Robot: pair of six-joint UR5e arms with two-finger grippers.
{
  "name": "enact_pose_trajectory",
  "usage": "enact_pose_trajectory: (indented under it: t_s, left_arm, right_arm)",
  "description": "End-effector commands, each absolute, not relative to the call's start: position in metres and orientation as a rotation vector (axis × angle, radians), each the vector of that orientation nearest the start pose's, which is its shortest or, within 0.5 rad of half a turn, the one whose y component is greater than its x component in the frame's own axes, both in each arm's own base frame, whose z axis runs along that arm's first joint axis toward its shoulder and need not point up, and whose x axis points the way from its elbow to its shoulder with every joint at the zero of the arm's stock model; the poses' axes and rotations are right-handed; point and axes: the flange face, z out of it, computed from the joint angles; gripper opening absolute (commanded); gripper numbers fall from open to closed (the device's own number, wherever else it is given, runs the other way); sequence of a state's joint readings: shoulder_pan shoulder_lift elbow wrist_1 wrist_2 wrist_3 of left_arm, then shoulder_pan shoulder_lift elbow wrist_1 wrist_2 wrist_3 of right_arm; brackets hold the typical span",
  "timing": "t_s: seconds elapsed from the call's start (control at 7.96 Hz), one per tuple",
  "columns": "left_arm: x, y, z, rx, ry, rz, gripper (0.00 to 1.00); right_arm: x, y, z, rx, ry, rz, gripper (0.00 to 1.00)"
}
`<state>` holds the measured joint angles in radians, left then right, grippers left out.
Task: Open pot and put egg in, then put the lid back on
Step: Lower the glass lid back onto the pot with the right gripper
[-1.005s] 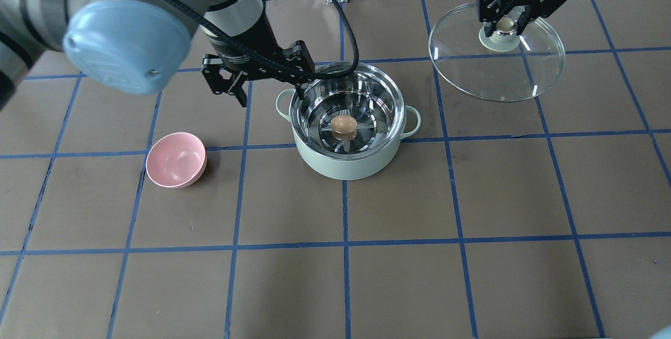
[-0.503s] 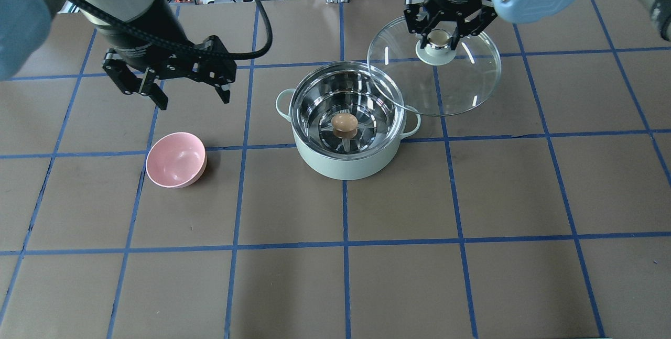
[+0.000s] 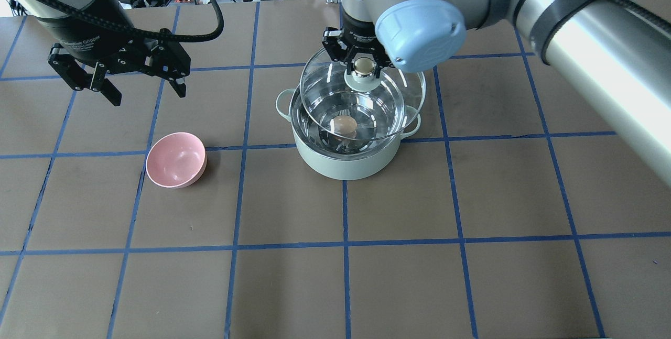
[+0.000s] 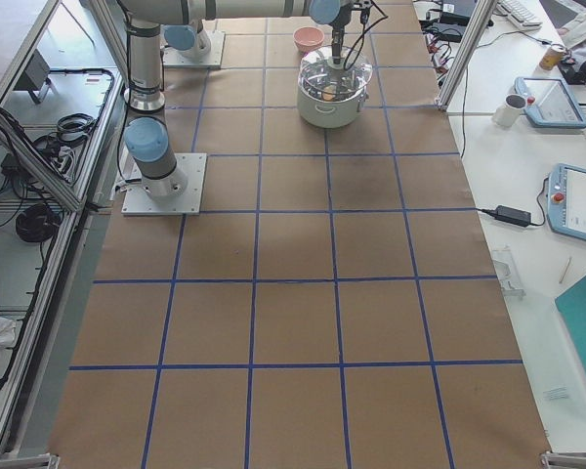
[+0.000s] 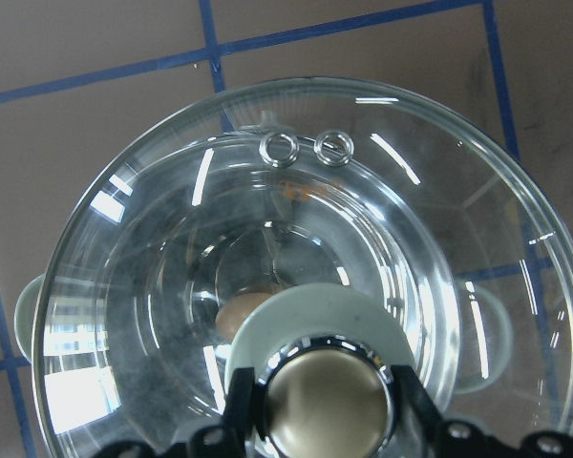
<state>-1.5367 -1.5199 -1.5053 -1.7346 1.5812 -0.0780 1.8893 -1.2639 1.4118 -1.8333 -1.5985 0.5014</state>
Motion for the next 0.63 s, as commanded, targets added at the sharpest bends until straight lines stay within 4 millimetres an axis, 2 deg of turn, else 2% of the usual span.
enact_pose_trajectory:
  t_s: [0.0,0.25,0.5]
  left_arm:
    - [-0.115,-0.467,0.528,-0.179,3.122,0.072,1.0]
    - [-0.117,-0.467,0.528,-0.18,3.125,0.074,1.0]
    - [-0.117,-0.468,0.528,-0.182,3.127,0.067,1.0]
  right_arm:
    - [0.363,-0.549,0.393,0.373,3.079,-0.199,0.0]
    - [0.364,-0.553,0.382,0.411,3.068,-0.212,0.0]
    - [0.362,-0.548,0.372,0.419,3.08,-0.187,0.0]
